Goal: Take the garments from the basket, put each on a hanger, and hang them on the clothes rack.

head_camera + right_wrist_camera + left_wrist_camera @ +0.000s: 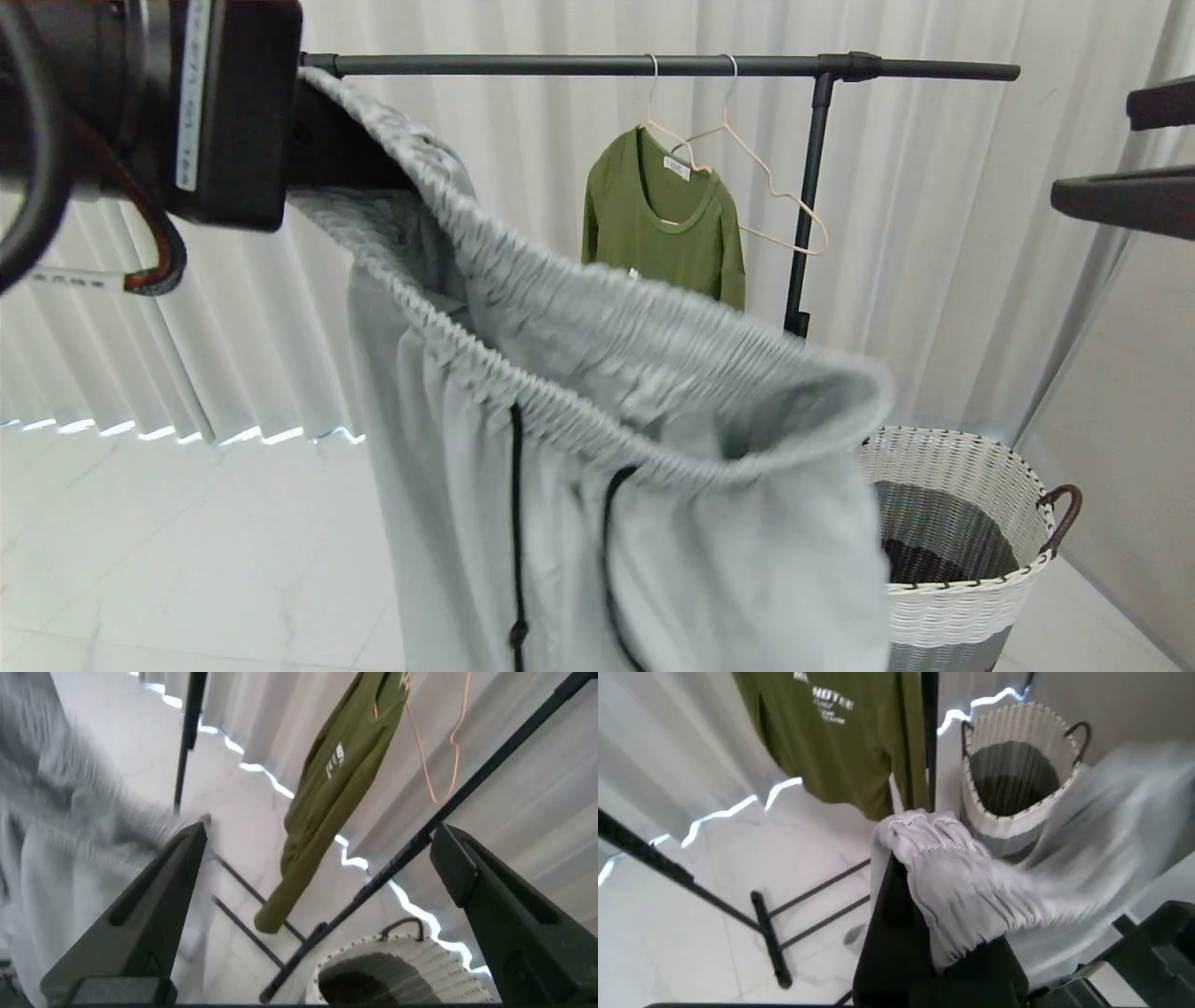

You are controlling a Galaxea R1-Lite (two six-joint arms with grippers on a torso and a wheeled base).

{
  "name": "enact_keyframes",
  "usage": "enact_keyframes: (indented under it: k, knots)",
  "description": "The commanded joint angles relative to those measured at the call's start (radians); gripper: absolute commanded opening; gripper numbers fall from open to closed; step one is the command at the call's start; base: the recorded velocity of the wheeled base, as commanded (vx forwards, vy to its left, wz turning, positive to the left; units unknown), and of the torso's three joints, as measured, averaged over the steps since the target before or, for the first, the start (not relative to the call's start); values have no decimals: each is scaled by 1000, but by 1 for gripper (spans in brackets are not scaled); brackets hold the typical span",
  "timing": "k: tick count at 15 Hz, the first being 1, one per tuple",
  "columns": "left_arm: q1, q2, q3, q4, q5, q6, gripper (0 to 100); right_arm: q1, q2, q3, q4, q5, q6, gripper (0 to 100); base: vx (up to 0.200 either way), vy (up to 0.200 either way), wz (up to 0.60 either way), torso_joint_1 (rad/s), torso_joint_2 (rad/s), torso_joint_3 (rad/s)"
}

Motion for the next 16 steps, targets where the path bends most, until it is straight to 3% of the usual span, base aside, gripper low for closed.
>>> enact_keyframes:
  k: [1,3,4,5,7,10,16]
  knots:
    - [6,-51,108,-2,1,0,0,0,-11,9,-19,10,1,100,0,0,0,0,0,0]
    - [5,-100,214,-25,1,1,0,-18,-13,41,-30,-3,2,100,0,0,0,0,0,0]
    - [6,-149,321,-76,1,3,0,-107,-22,112,-17,-43,2,100,0,0,0,0,0,0]
    - [6,-183,389,-96,1,4,0,-135,-25,165,-14,-88,-2,100,0,0,0,0,0,0]
    - [3,-236,472,-96,1,6,0,-136,-25,243,-21,-192,-4,100,0,0,0,0,0,0]
    - [3,-261,490,-97,1,6,0,-173,-39,378,-60,-342,-64,100,0,0,0,0,0,0]
    - [3,-267,502,-97,1,6,0,-205,-159,744,-461,-322,-245,100,0,0,0,0,0,0]
